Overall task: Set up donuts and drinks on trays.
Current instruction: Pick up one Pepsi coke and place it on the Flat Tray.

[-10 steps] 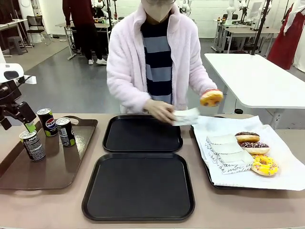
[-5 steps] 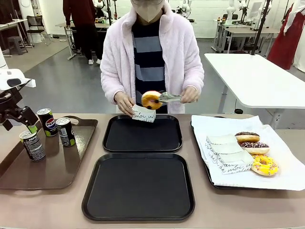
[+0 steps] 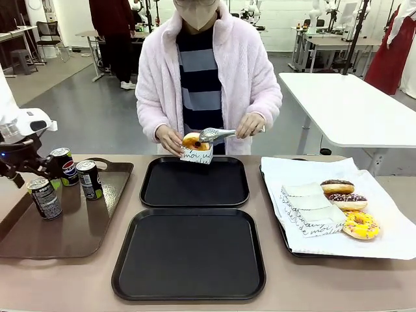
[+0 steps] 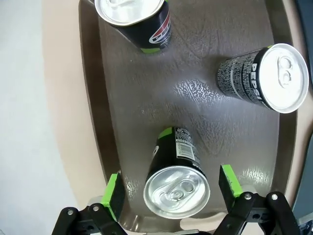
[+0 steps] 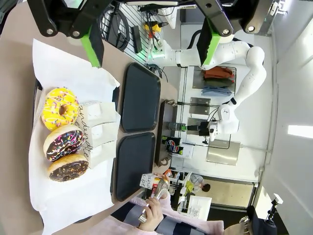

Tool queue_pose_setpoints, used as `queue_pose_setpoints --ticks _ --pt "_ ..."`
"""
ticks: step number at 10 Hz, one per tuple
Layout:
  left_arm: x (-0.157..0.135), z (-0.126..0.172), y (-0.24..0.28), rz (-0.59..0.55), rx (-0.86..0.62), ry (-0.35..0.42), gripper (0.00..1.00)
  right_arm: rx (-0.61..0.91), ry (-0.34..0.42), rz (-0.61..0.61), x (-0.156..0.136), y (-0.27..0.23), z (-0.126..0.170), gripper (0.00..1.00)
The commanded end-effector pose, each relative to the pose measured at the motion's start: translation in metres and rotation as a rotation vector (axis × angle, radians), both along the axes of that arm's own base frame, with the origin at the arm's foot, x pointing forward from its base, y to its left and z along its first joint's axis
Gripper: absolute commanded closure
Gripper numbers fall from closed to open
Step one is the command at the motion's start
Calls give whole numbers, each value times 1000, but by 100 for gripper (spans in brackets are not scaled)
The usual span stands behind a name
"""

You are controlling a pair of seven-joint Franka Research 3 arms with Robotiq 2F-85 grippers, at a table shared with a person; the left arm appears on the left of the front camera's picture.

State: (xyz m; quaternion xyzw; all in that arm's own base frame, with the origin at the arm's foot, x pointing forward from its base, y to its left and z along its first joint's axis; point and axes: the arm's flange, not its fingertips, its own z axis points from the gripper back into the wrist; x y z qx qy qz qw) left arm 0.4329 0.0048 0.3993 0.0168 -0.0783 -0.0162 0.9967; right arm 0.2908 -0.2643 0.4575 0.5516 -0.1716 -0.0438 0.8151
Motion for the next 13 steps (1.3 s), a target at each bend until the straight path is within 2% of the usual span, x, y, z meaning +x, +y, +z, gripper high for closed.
queue_pose_setpoints --ticks 1,5,8,9,10,11,12,13 --pt "5 -6 -8 86 50 26 0 1 -7 -5 1 0 -2 0" --pt "7 -15 -8 136 27 60 0 1 -7 -5 1 0 -2 0" --pt "8 -13 -4 134 -10 43 0 1 -7 -5 1 0 -2 0" --pt "7 -12 -3 133 -15 46 5 1 -7 -5 1 0 -2 0" --pt "6 -12 -3 127 -27 44 17 1 -7 -5 1 0 -2 0" --pt "6 -11 -3 119 -33 43 54 1 -7 -5 1 0 -2 0" --pt "7 -10 -2 117 -39 51 67 1 -7 -5 1 0 -2 0" --pt "7 -9 -2 120 -49 56 100 1 -7 -5 1 0 -2 0"
